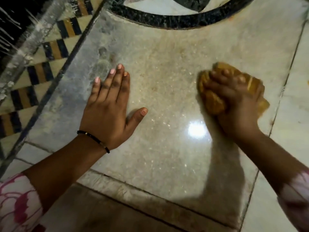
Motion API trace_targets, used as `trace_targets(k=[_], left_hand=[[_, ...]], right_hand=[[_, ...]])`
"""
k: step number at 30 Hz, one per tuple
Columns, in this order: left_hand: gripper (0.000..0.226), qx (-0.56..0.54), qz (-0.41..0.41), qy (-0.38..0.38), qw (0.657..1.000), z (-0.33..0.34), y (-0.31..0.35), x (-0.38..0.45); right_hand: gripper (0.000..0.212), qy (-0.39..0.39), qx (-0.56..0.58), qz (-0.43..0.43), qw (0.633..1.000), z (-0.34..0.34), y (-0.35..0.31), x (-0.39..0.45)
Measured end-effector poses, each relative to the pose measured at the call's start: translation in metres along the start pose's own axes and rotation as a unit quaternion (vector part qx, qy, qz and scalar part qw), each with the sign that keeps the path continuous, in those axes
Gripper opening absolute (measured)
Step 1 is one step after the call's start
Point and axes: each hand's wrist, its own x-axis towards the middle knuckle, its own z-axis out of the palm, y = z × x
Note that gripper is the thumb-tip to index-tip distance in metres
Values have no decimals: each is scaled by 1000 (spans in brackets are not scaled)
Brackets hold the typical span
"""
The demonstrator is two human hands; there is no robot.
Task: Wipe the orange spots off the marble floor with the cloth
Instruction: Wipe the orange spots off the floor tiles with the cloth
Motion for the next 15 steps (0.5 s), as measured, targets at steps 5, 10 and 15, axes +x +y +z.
trace_targets(k=[5,10,15], left_hand=[[77,-12,5,21,1000,1,-3,-1],[76,-12,9,31,999,3,-5,-4],[81,-14,-6,6,1000,3,-3,-2]], right_hand=[[28,33,39,-59,997,48,-78,27],[39,-112,37,-157,981,18,-59,-132],[55,-36,-3,44,998,-13,13,-117]])
